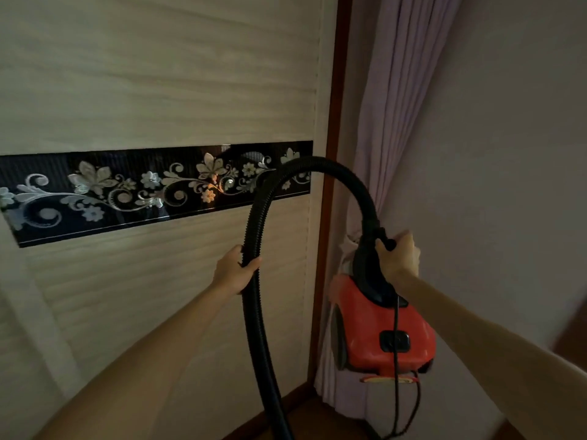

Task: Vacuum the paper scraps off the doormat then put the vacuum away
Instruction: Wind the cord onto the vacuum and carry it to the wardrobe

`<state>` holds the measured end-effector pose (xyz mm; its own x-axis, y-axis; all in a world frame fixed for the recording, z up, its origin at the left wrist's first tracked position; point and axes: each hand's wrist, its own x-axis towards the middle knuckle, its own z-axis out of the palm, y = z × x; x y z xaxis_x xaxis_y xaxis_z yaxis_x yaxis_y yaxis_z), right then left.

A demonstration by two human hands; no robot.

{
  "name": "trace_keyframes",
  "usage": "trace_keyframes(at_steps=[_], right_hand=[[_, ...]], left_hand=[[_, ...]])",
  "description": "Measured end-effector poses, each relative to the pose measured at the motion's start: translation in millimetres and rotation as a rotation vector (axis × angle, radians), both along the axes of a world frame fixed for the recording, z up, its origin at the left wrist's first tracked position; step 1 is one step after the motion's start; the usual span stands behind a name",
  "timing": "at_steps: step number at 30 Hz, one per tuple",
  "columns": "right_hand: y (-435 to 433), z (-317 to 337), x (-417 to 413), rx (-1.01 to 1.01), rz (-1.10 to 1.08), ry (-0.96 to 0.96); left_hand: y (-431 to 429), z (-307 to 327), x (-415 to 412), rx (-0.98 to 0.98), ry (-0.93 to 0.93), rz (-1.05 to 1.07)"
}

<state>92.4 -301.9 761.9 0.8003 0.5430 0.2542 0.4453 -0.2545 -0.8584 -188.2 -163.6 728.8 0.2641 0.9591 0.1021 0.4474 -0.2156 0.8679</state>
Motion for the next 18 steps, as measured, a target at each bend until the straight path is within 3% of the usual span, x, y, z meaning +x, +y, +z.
trace_keyframes(at_steps=[10,18], right_hand=[[2,-28,6,-0.063,-0.325,0.015],[-12,-53,-36,-0.018,-0.618,0.047]], left_hand=[[86,-24,76,-0.113,-0.03,-0.338],[133,-43,102,-0.085,0.043,-0.585]])
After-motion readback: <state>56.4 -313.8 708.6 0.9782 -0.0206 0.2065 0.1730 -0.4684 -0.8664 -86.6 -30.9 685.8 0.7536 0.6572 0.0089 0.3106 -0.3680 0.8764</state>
